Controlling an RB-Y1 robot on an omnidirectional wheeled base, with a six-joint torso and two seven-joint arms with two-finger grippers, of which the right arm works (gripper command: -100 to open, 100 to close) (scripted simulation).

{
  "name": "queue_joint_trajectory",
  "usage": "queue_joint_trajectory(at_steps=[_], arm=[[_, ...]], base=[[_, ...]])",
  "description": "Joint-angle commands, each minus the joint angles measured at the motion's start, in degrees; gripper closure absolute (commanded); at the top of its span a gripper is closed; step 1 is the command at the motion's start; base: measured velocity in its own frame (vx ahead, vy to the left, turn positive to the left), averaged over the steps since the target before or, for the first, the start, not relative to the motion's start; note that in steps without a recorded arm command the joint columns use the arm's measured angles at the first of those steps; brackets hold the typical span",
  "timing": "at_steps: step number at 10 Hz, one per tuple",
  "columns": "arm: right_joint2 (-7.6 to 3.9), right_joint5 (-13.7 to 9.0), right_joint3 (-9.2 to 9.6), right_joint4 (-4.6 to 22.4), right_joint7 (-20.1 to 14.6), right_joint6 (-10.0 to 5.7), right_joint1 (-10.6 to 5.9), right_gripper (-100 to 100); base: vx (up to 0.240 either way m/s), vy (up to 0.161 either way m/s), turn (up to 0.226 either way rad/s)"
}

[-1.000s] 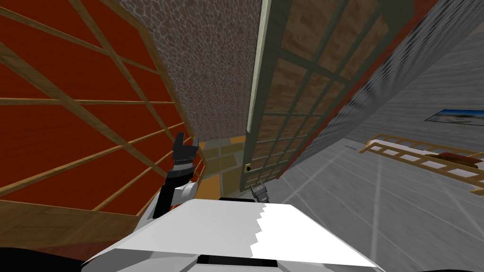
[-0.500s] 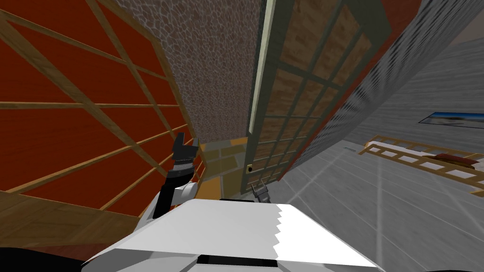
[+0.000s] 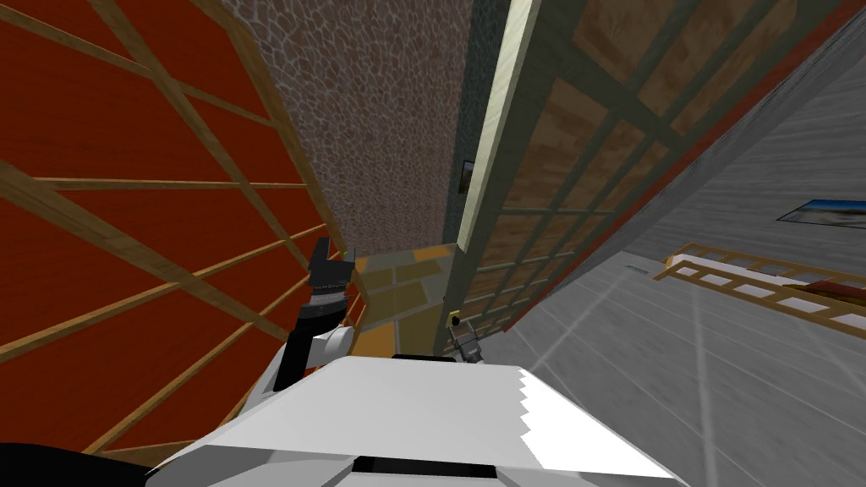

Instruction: Push the door open

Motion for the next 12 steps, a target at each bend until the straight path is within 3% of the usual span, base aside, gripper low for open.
queue_joint_trajectory(at_steps=[1,2,3,8,9,10,11,12], arm=[[1.68,-0.1,-0.01,0.0,0.1,0.33,-0.29,-100],[0.94,-0.1,-0.08,0.2,0.0,0.13,-0.28,-100],[0.94,-0.1,-0.08,0.2,0.0,0.13,-0.28,100],[0.94,-0.1,-0.08,0.2,0.0,0.13,-0.28,100],[-1.03,-0.4,-0.33,0.0,0.0,0.01,0.14,-100],[-1.47,-0.7,-0.59,-0.2,0.0,-0.13,0.58,-100],[-0.96,-0.9,-0.77,-0.4,0.0,-0.22,0.88,-100],[0.70,-1.2,-0.99,-0.6,0.0,-0.34,1.25,-100]], base=[[0.143,0.062,0.005],[0.069,0.032,0.001],[-0.010,-0.004,-0.002],[-0.015,-0.007,0.000],[-0.063,0.010,-0.065],[-0.146,0.006,-0.127],[-0.155,0.018,-0.084],[-0.197,0.037,-0.086]])
